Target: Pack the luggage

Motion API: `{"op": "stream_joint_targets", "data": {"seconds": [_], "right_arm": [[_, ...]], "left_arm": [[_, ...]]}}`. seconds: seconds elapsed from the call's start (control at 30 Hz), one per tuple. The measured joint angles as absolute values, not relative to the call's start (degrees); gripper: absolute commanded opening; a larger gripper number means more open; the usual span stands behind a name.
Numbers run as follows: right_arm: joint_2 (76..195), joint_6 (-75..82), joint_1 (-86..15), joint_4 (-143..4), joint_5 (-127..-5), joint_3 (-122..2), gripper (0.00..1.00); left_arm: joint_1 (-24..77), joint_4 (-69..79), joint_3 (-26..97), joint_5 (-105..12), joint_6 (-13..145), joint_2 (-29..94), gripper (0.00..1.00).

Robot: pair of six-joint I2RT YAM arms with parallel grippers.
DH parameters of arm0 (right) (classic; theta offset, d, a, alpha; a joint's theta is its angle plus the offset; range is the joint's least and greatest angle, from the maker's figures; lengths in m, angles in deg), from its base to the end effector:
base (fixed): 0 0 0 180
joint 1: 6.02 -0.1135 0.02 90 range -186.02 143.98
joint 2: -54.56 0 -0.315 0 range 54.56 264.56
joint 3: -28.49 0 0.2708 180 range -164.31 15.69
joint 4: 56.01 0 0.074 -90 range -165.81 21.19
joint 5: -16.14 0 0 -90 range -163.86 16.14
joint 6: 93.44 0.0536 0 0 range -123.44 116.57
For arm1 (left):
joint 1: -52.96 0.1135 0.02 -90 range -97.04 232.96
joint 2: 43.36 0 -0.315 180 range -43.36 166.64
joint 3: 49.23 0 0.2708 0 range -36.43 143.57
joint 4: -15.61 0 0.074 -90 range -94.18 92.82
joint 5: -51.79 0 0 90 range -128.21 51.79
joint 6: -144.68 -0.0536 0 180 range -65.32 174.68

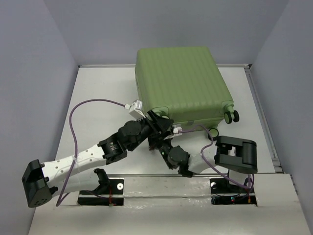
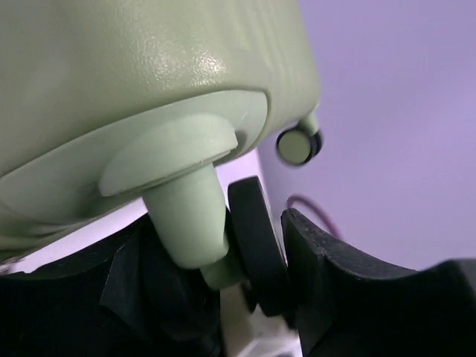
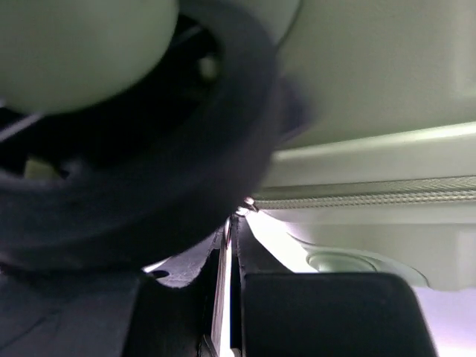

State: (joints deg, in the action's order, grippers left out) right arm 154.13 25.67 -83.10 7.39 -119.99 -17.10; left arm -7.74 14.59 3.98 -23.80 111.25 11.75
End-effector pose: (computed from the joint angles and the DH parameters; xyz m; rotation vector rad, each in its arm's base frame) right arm 0.1140 0.3240 0.2233 0.0716 1.5268 0.9391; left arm 0.1272 -0.1995 0.3565 -0.1505 1.7982 -1.3359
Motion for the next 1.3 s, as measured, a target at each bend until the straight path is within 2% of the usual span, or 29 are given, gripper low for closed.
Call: {"op": "stream_joint_targets", "data": {"seconds": [0.07,0.1,0.13,0.17,0.23,0.27,0.37,0.5,0.57,0.6,0.7,0.73,0.77,1.0,1.3], "right_arm": [[156.93,24.81,-83.01,7.94,-121.46,-21.41,0.08],[158.24,24.36,-82.93,8.02,-121.80,-22.74,0.12],[159.18,24.40,-82.90,8.75,-122.00,-23.38,0.20],[159.68,24.42,-82.90,9.20,-121.56,-23.71,0.40],[159.68,24.81,-83.69,9.16,-117.52,-23.44,0.56],[159.14,24.71,-84.50,8.94,-115.99,-21.83,0.68],[155.29,25.45,-87.69,8.40,-110.55,-14.02,0.80],[145.43,29.60,-90.09,5.14,-108.97,-2.09,0.85],[138.02,31.44,-89.77,-1.07,-108.97,-0.52,0.86],[134.59,32.36,-89.59,-3.95,-108.97,-0.67,0.87],[126.09,33.32,-89.57,-14.86,-109.15,-3.29,0.92],[122.83,33.65,-89.57,-21.88,-109.54,-5.37,0.94],[121.09,33.45,-89.57,-25.77,-109.72,-6.74,0.94],[118.13,28.62,-87.87,-41.68,-111.38,-14.33,0.99],[125.63,20.55,-80.28,-47.30,-109.06,-27.25,0.99]], "left_arm": [[-7.35,20.77,1.96,-21.41,112.87,12.12,0.06],[-7.11,24.07,1.35,-20.15,113.26,12.67,0.06],[-6.96,24.88,1.20,-19.53,113.37,12.78,0.06],[-6.80,26.50,0.52,-18.96,113.57,12.82,0.06],[-6.93,28.62,-0.50,-19.38,114.29,12.82,0.06],[-7.13,28.55,-0.83,-19.88,114.05,12.45,0.06],[-8.05,28.60,-4.00,-20.54,113.94,9.98,0.06],[-8.86,27.87,-12.55,-19.51,114.40,0.69,0.06],[-8.86,28.25,-15.17,-18.59,114.77,-5.12,0.14],[-8.84,28.29,-16.33,-18.29,114.79,-7.13,0.24],[-8.62,28.79,-18.65,-17.54,114.86,-11.18,0.43],[-8.44,28.97,-19.13,-17.46,114.88,-11.86,0.56],[-8.27,29.19,-19.63,-17.19,114.95,-12.56,0.59],[-6.76,30.24,-22.51,-16.67,116.17,-16.64,0.62],[-3.53,30.02,-22.71,-19.45,117.11,-17.23,0.64]]}}
